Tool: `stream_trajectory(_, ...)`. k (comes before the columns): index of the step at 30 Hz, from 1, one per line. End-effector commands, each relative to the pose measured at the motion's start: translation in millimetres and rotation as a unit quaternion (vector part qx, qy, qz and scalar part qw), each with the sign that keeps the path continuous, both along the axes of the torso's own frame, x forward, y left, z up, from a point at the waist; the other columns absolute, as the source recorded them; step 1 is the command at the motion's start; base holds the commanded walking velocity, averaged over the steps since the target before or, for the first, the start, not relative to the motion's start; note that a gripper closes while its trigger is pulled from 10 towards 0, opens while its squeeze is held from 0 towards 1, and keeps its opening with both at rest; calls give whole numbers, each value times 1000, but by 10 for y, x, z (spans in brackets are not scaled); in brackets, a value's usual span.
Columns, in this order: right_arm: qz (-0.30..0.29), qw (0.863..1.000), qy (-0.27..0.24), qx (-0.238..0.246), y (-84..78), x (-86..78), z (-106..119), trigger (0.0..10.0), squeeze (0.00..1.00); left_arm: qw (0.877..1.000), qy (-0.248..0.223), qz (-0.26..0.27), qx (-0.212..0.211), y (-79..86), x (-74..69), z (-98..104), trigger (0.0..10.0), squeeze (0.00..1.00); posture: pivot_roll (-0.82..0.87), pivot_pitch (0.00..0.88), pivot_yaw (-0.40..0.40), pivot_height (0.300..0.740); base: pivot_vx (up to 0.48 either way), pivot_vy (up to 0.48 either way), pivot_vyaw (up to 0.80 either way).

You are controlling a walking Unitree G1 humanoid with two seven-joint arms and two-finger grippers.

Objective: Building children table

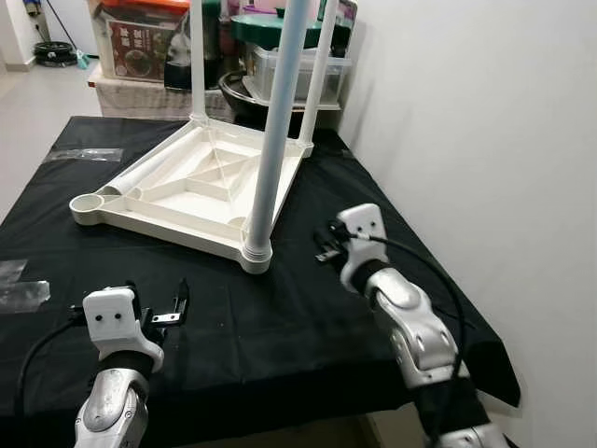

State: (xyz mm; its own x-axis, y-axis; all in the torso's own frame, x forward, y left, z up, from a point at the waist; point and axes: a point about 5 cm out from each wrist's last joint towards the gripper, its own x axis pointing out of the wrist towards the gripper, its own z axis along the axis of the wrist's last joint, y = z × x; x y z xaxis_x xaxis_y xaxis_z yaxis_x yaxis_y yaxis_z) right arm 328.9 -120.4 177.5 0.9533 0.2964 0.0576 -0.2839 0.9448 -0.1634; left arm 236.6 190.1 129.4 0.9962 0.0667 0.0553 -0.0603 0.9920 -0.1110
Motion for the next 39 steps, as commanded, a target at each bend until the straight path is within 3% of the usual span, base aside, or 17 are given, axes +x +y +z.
stream_trajectory(1, -24, 999, -26, 35, -112, -70, 81, 10000, 1000, 1000, -1, -3, 15, -18, -21, 0, 10000, 0, 50, 0, -136, 740, 0, 0, 0)
stream_trajectory(13, -30, 995, -51, 86, -124, -190, 90, 10000, 1000, 1000, -8, -14, 14, -25, -27, 6, 10000, 0, 43, 0, -125, 740, 0, 37, 0)
stream_trajectory(20, -35, 993, -46, 104, -94, -165, 88, 10000, 1000, 1000, -8, -17, 6, -40, -28, 0, 10000, 0, 56, 0, -132, 740, 0, 474, -112)
stream_trajectory(23, -31, 994, -44, 97, -51, -131, 98, 10000, 1000, 1000, -15, -15, 23, -32, -30, 16, 10000, 0, 58, 0, -130, 740, 0, 0, -669)
stream_trajectory(24, -20, 994, -43, 94, -9, -128, 103, 10000, 467, 999, -15, -15, 29, -29, -28, 19, 10000, 0, 54, 0, -124, 740, 0, 0, 0)
stream_trajectory(25, -20, 994, -43, 94, -9, -128, 103, 10000, 467, 999, -15, -15, 29, -29, -28, 19, 10000, 0, 54, 0, -124, 740, 0, 0, 0)
stream_trajectory(26, -9, 995, -46, 89, 28, -132, 114, 10000, 0, 999, -14, -17, 36, -37, -21, 18, 10000, 0, 49, 0, -118, 740, 0, 0, 0)
stream_trajectory(34, 17, 995, -48, 92, 99, -135, 124, 10000, 0, 999, -14, -17, 40, -28, 2, 44, 10000, 0, 58, 0, -114, 740, 0, 0, 0)
stream_trajectory(39, 70, 992, -31, 99, 198, -155, 92, 10000, 0, 999, -23, -12, 39, 19, 17, 84, 10000, 0, 52, 0, -109, 740, 281, 0, 0)
